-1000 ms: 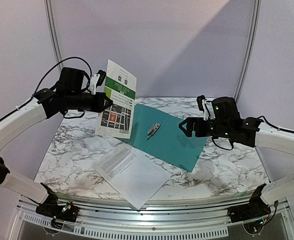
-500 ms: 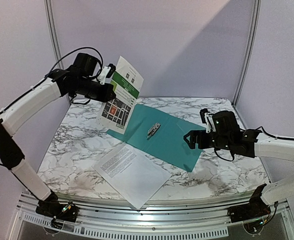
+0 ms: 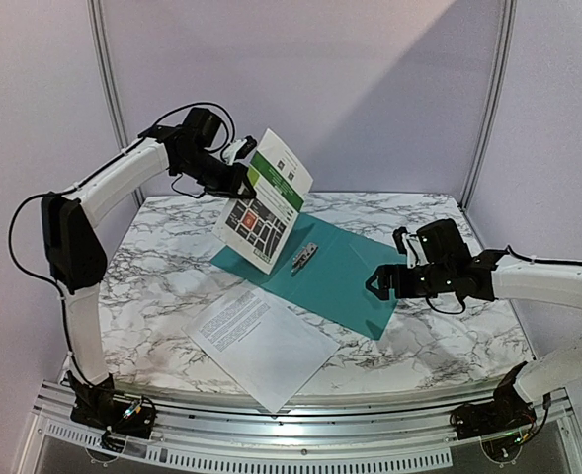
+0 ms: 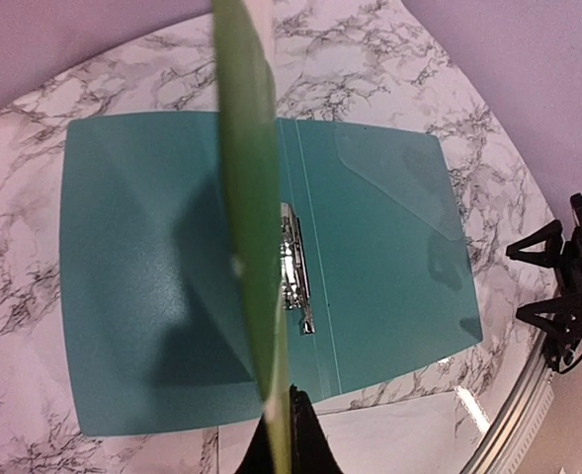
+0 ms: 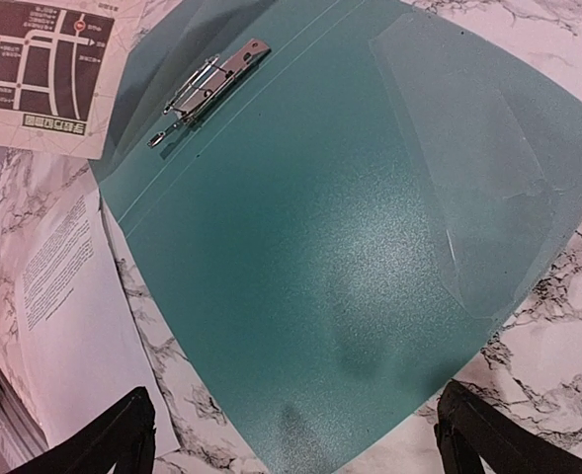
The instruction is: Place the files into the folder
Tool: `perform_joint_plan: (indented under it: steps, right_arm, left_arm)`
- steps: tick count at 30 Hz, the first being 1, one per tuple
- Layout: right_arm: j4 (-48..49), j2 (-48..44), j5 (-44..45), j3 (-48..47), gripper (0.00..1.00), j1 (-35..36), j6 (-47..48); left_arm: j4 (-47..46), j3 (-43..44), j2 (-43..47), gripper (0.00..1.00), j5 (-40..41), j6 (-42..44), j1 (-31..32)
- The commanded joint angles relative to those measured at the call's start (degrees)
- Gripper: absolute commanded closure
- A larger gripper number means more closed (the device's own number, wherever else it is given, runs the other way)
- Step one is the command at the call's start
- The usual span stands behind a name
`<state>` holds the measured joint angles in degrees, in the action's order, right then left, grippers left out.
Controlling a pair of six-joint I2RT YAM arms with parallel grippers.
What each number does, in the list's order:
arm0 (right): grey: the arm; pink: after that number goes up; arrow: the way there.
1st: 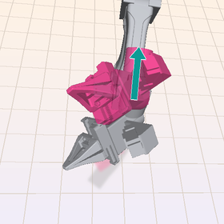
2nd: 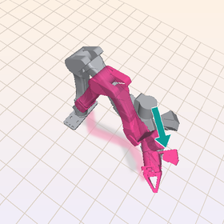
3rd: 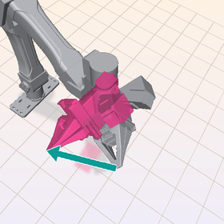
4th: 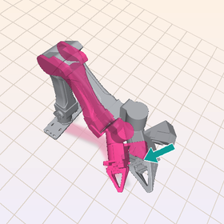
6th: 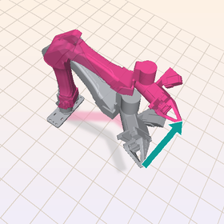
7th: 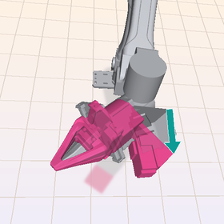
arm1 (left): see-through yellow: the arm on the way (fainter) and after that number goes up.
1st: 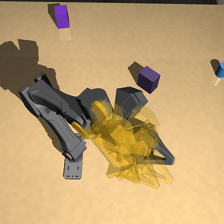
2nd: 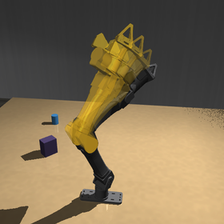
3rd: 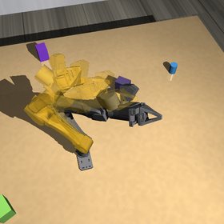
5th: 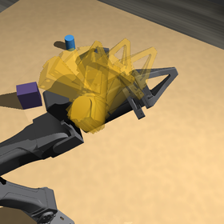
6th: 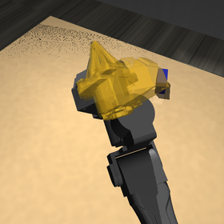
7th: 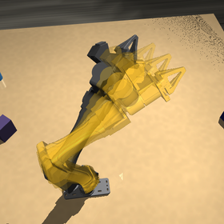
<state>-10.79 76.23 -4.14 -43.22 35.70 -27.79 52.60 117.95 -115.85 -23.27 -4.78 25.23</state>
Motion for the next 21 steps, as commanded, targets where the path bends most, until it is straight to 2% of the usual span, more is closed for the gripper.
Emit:
perform_joint_plan:
  steps: [1,10,14,21]
  right_arm:
    - [-1.22,0.48,-4.94,0.44,0.01,-1.39,0.41]
    - [-1.69,2.78,-6.88,0.79,0.01,-2.79,1.46]
    - [-1.62,3.81,-7.97,0.52,0.01,-3.27,1.43]
    - [-0.93,5.92,-10.71,0.09,0.01,-3.41,0.80]
  left_arm:
    - [4.80,3.79,-5.21,1.00,-6.02,2.99,-1.96]
    - [5.80,6.96,-12.28,1.00,-10.39,6.17,-4.87]
    - [7.79,8.30,-15.68,1.00,-5.46,8.05,-6.48]
    - [9.53,10.98,-21.07,1.00,-2.50,13.49,-8.91]
